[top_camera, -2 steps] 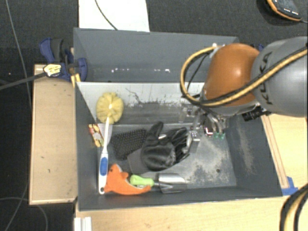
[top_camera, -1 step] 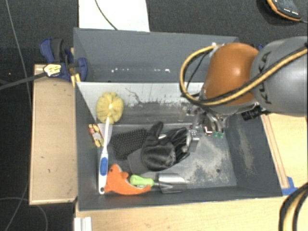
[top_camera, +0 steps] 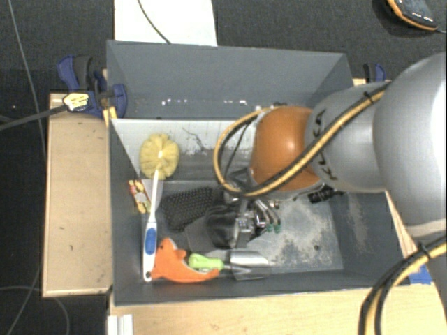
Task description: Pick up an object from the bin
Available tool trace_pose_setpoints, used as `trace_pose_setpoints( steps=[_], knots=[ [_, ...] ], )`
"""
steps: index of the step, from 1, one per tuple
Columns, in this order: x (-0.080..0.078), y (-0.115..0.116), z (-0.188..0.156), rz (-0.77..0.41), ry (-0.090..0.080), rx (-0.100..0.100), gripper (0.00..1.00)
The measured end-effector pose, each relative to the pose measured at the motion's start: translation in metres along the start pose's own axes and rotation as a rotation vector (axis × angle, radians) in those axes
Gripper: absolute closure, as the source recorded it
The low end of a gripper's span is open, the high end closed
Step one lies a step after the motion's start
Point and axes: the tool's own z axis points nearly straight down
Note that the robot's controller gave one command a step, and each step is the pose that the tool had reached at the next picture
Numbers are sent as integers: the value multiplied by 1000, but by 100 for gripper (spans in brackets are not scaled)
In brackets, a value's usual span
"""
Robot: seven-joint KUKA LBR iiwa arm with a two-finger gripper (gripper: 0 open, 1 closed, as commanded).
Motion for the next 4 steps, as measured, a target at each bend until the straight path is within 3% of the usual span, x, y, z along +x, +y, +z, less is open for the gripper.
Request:
trace_pose_setpoints(
  steps=[1, 2, 4],
  knots=[
    [3, 3, 3, 3, 5, -1, 0],
    [-5, 31, 5, -248, -2, -1, 100],
    [-5, 27, 13, -233, -1, -3, 100]
  ],
)
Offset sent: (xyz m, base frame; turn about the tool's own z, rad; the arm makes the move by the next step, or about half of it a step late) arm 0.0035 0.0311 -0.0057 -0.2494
